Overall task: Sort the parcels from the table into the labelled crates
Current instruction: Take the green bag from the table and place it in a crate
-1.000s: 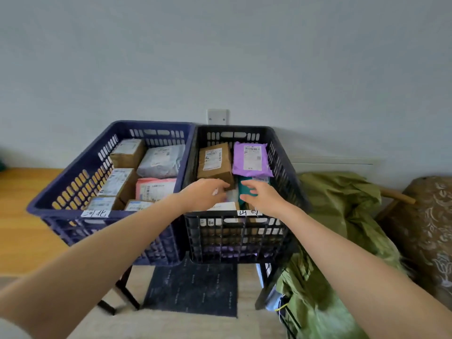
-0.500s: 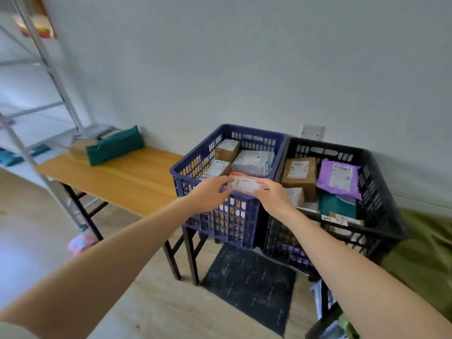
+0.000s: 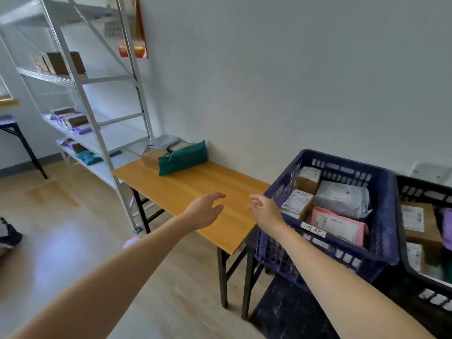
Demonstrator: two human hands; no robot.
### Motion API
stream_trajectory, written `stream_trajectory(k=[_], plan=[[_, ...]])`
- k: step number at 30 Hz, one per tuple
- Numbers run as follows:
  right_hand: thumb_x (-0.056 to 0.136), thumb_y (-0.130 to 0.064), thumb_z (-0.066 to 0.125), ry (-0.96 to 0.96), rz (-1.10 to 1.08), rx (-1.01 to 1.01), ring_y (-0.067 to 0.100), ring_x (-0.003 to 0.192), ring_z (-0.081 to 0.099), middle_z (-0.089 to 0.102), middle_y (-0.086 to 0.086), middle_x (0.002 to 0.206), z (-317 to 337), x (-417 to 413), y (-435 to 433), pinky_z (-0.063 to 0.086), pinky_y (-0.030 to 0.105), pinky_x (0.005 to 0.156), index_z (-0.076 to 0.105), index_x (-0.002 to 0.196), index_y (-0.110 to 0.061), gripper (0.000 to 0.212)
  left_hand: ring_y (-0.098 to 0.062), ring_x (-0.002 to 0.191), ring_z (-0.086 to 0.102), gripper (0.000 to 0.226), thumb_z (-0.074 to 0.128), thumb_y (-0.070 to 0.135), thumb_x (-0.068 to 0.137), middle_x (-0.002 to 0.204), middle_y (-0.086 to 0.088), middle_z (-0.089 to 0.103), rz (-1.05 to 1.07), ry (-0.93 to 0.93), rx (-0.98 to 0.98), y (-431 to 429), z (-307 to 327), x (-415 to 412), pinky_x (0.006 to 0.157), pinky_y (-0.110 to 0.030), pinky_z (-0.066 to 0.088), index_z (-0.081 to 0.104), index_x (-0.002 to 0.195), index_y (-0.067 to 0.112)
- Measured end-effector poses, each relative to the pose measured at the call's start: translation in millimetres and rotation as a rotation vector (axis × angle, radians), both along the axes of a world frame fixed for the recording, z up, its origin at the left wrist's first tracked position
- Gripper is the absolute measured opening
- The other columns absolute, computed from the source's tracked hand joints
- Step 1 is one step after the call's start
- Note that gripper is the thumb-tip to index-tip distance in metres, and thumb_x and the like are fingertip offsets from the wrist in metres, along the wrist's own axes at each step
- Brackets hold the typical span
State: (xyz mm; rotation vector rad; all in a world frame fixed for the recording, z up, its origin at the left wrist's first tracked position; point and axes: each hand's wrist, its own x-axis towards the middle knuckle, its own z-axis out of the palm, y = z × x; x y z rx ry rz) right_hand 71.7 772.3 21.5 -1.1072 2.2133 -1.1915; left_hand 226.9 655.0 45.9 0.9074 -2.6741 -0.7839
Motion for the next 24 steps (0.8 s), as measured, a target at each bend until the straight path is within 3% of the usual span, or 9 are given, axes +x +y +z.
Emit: stream_trajectory(k=[14, 24], plan=[[0.099, -0.018, 0.051, -0.023, -0.022, -0.011, 0.020, 0.115, 0.057, 0.053, 0.009, 0.135, -20.6, 69.0, -240.4, 0.045, 0.027, 0.080, 0.053, 0.132, -0.014, 0.033, -0.023, 0.132, 0.044, 0.042, 0.046, 0.022, 0.101, 0.145, -0.005, 0.046, 0.066, -0.071, 0.055, -245.4, -13.5, 78.6, 0.102, -0.030, 0.037, 0.043, 0.142, 0.020], [0.098, -0.019, 0.052, -0.019, -0.006, 0.032, 0.018, 0.112, 0.056, 0.054, 0.008, 0.133, -50.5, 47.2, -378.6, 0.041, 0.023, 0.077, 0.053, 0.131, -0.015, 0.033, -0.022, 0.131, 0.045, 0.041, 0.046, 0.025, 0.101, 0.144, -0.003, 0.046, 0.097, -0.078, 0.114, -372.4, -52.1, 64.6, 0.092, -0.023, 0.036, 0.043, 0.142, 0.024]])
